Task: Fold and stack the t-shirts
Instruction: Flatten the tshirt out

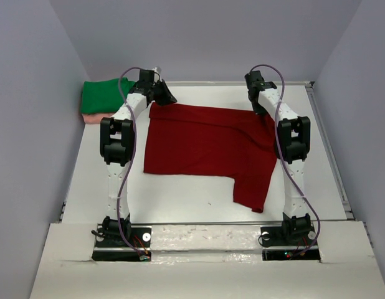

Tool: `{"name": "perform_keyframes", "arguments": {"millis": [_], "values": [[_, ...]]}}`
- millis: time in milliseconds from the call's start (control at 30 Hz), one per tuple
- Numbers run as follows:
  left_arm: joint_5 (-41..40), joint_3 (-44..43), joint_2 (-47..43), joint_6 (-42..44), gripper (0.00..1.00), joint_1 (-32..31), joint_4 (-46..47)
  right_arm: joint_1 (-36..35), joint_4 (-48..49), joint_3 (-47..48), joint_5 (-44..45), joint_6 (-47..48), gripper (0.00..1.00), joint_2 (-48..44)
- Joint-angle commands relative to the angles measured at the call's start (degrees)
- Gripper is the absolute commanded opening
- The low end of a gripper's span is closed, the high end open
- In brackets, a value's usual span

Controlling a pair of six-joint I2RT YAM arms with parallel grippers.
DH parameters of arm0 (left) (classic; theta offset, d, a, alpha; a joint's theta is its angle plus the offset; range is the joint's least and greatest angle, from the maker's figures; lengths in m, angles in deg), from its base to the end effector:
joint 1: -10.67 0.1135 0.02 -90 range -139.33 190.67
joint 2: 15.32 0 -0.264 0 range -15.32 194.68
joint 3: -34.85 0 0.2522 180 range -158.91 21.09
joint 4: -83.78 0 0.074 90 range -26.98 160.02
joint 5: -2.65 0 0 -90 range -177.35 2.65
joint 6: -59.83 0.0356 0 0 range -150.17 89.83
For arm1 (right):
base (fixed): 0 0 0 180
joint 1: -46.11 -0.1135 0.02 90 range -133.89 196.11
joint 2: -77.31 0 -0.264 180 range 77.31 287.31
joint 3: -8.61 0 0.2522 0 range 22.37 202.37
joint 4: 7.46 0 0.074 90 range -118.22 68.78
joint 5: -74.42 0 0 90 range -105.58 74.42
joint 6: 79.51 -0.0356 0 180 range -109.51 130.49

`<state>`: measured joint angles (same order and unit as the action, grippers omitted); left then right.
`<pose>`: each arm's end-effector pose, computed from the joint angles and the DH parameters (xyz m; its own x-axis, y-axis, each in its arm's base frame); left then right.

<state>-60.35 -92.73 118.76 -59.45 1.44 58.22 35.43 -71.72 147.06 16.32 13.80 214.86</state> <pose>0.5342 -0.1032 0.2185 -0.7126 -0.3257 -0.6214 0.1997 0.7549 -0.6247 0.5083 0.0767 0.2025 -0.8813 -0.2161 -0.4204 0.0247 0.8671 -0.4974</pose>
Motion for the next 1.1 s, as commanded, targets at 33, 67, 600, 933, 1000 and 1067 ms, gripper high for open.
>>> {"name": "perform_keyframes", "arguments": {"millis": [33, 67, 600, 933, 1000, 1067], "values": [[1.8, 1.4, -3.7, -0.1, 0.15, 0.3, 0.9, 2.1, 1.0, -3.0, 4.3, -6.6, 0.0, -5.3], [1.7, 1.5, -3.6, -0.1, 0.15, 0.3, 0.8, 2.9, 0.7, -3.8, 5.1, -8.0, 0.0, -5.8], [-0.5, 1.0, -3.2, 1.1, 0.15, -0.2, -1.6, 5.1, -0.4, -11.8, 12.2, -16.6, 0.0, -2.0], [-5.5, -2.3, -1.9, 3.9, 0.15, -1.4, -6.3, 6.3, -0.2, -8.8, 11.9, -15.4, 0.63, 0.9], [-6.4, -2.1, -2.4, 4.0, 0.14, -1.7, -6.4, 6.8, 0.0, -7.9, 13.6, -15.3, 0.69, 0.2], [-7.3, -1.8, -3.0, 4.2, 0.14, -2.1, -6.6, 6.8, 1.4, -7.6, 14.3, -14.3, 0.71, -1.5]]}}
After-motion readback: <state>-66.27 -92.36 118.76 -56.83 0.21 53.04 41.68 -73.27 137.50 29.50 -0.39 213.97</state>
